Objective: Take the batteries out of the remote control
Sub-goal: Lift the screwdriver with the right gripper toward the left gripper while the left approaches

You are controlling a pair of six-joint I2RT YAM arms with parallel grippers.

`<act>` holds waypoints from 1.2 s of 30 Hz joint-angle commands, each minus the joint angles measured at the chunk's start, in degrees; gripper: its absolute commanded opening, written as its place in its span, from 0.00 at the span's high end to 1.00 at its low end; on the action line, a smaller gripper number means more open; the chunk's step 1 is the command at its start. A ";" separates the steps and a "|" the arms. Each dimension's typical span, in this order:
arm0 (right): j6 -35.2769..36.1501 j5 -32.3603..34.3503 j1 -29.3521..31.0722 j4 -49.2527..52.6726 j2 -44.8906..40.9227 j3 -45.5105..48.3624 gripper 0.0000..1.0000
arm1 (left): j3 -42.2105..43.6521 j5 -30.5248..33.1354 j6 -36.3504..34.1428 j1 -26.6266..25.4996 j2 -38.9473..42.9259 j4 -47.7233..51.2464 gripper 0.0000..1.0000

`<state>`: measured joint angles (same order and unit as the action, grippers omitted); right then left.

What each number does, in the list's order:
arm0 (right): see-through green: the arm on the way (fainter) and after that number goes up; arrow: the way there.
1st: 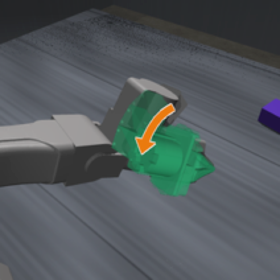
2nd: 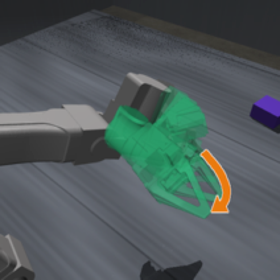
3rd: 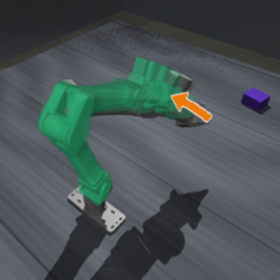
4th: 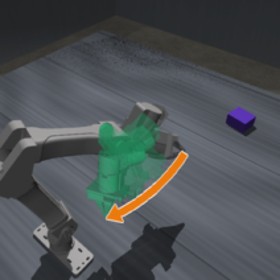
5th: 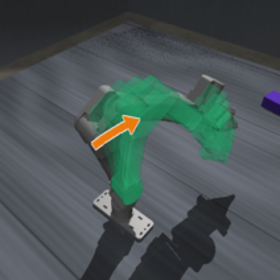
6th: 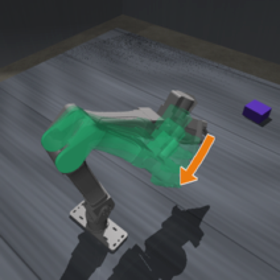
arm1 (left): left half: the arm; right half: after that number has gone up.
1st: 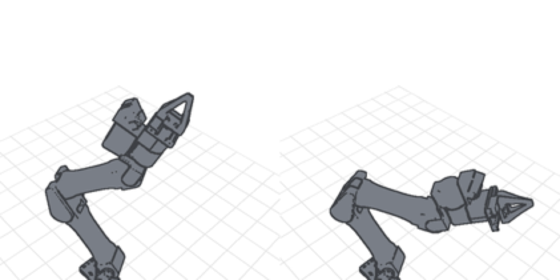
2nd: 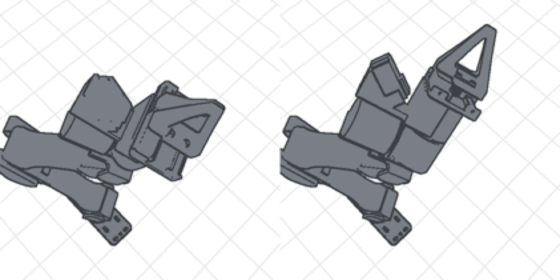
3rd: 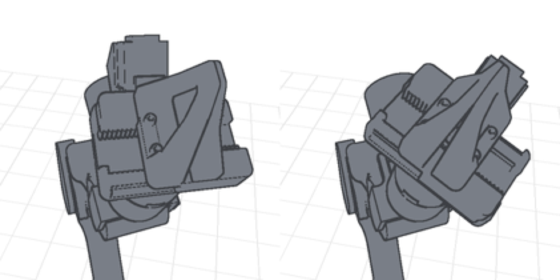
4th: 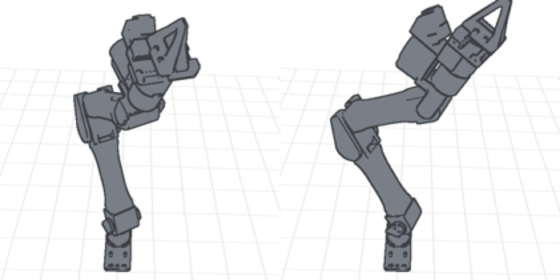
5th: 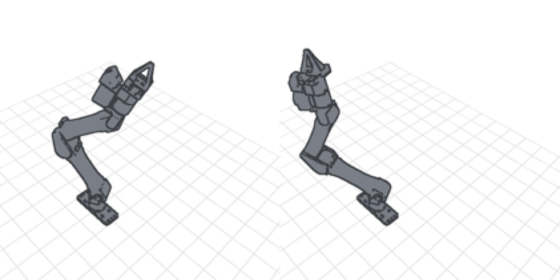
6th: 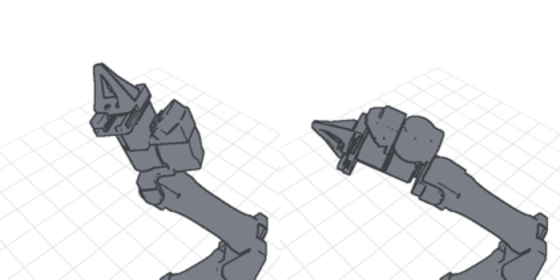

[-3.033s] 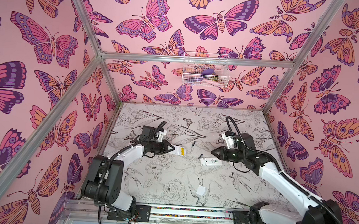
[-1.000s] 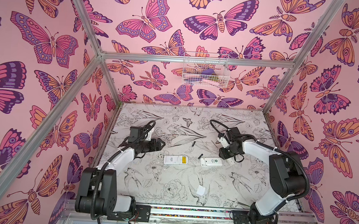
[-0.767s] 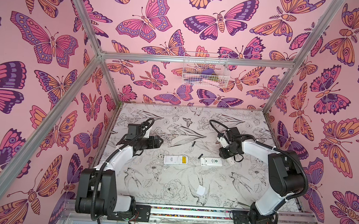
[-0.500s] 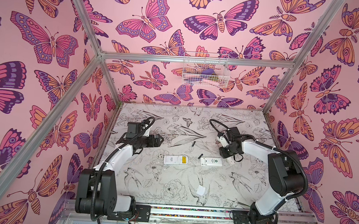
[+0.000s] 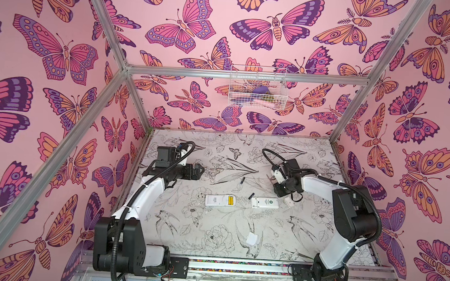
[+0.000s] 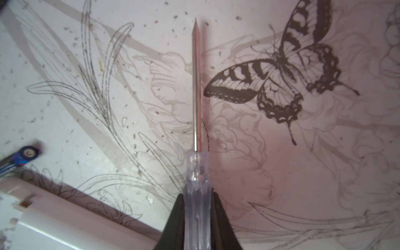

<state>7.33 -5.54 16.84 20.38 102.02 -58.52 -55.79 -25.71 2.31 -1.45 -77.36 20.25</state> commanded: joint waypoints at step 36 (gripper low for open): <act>0.81 -53.23 6.81 -3.16 -24.08 3.69 1.00 | -33.89 -39.75 -36.27 -11.27 -14.59 30.23 0.16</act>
<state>5.02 -53.32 22.63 15.16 77.28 -52.56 -88.38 -64.93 -25.30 -10.98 -90.89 43.00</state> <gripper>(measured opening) 0.187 0.835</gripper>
